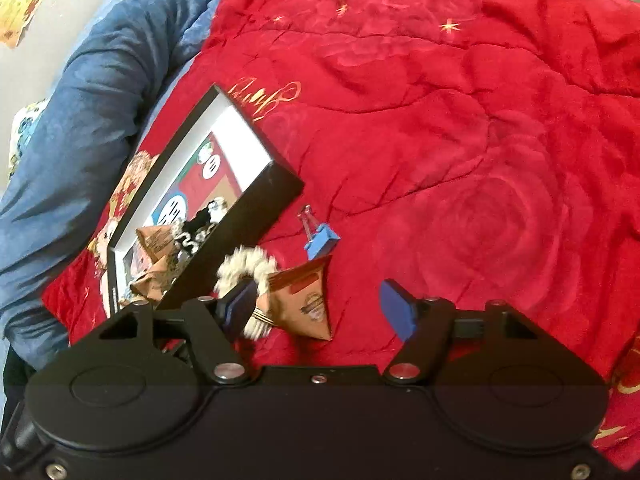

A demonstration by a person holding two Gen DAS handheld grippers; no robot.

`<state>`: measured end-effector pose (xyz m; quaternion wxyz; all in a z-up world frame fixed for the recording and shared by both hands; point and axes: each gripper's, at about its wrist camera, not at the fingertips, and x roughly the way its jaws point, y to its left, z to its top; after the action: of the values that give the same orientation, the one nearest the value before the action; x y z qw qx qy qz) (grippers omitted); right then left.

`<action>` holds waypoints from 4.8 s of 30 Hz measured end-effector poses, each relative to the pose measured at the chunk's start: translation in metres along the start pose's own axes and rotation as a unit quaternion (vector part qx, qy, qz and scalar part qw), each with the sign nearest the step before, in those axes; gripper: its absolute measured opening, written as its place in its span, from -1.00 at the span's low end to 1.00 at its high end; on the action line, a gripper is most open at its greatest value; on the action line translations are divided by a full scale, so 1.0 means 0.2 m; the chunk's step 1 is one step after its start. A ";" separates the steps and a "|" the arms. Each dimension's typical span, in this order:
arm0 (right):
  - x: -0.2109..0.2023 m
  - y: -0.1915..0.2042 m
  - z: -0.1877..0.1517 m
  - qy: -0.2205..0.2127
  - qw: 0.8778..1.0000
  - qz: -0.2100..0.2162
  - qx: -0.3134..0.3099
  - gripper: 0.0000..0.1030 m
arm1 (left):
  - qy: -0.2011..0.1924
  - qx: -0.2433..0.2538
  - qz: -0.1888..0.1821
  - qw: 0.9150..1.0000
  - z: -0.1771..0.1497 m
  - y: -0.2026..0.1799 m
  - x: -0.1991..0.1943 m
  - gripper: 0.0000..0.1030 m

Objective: Organize objects
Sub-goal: 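Grasp the cream scrunchie with the left tool while the right grasps a pyramid packet, then carry the cream scrunchie and brown packet over the black box with both tools, then lower the scrunchie and packet into the box and open both tools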

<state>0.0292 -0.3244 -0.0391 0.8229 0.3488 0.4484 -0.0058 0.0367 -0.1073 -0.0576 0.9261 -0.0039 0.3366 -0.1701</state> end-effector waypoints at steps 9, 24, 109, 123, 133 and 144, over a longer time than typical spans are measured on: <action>0.07 0.12 -0.06 0.020 0.998 -0.013 -0.064 0.28 | -0.016 -0.053 0.107 0.993 -0.17 0.04 -0.38 -0.72; 0.22 0.39 -0.19 0.000 0.964 -0.128 -0.233 -0.13 | 0.019 -0.048 0.127 0.991 -0.16 0.04 -0.28 -0.73; 0.88 1.12 0.12 -0.035 0.967 0.111 -0.226 -0.21 | -0.059 -0.094 0.190 0.975 0.45 0.78 0.00 -0.71; 0.94 1.10 0.10 -0.020 0.970 0.108 -0.216 -0.21 | -0.047 -0.101 0.187 0.976 0.42 0.78 0.05 -0.68; 0.97 1.09 0.09 -0.011 0.971 0.109 -0.213 -0.19 | -0.044 -0.099 0.182 0.977 0.41 0.78 0.07 -0.50; 0.92 1.09 0.06 -0.006 0.969 0.128 -0.212 0.11 | -0.069 -0.081 0.156 0.982 0.41 0.74 -0.03 0.28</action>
<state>0.2180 -0.1103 -0.0474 0.8745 0.2208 0.3863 0.1932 0.1301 0.0252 -0.0092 0.9588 -0.0387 0.2812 0.0047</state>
